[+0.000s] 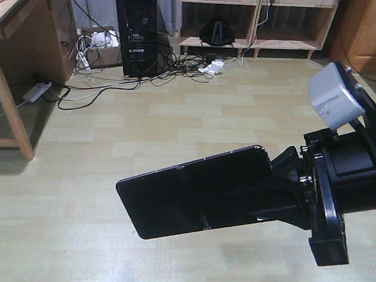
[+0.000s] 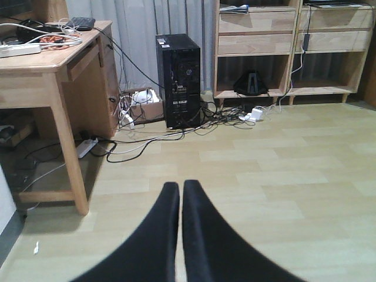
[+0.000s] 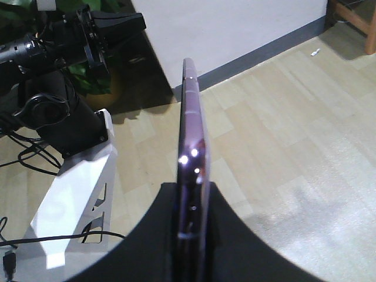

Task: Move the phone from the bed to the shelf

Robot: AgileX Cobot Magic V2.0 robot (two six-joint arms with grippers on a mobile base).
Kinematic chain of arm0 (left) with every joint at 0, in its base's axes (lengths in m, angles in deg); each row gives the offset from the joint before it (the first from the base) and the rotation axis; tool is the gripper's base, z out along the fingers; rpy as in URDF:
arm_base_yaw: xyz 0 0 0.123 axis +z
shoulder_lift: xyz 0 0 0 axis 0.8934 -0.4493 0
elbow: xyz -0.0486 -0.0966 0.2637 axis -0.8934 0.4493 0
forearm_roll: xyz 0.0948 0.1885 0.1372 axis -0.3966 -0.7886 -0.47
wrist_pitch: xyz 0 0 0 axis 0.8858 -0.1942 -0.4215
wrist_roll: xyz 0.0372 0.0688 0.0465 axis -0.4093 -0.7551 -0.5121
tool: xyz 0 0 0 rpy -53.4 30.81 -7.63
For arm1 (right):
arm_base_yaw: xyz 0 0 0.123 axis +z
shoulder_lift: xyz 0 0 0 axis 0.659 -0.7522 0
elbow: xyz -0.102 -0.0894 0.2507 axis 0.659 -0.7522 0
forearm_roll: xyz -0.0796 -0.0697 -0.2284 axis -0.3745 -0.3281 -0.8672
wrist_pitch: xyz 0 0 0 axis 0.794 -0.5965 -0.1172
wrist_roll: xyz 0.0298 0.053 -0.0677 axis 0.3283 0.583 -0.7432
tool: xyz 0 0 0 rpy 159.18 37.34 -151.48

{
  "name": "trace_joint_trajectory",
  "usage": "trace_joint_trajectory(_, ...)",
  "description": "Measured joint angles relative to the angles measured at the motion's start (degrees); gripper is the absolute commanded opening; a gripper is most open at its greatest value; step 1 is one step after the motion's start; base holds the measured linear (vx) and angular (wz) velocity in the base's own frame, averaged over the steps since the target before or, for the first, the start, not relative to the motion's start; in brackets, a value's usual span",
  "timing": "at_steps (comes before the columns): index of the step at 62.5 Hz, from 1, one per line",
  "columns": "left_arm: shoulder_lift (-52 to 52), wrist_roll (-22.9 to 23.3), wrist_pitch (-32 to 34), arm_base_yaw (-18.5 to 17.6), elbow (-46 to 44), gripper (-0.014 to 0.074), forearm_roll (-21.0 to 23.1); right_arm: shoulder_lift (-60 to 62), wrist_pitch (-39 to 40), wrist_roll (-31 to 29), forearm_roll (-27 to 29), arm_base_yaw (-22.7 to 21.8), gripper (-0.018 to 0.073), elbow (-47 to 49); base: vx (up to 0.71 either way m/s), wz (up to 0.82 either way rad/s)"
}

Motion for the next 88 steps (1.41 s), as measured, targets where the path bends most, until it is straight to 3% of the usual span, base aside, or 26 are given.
trace_joint_trajectory(50,0.0,0.0,0.0,0.0,0.0,0.0001,0.0,0.0,0.04,0.0,-0.06,0.0,-0.0004,0.0,0.35,-0.06)
trace_joint_trajectory(88,0.0,0.0,0.0,0.0,0.0,0.0001,0.0,0.0,0.04,0.0,-0.06,0.0,-0.0004,0.0,0.23,-0.43)
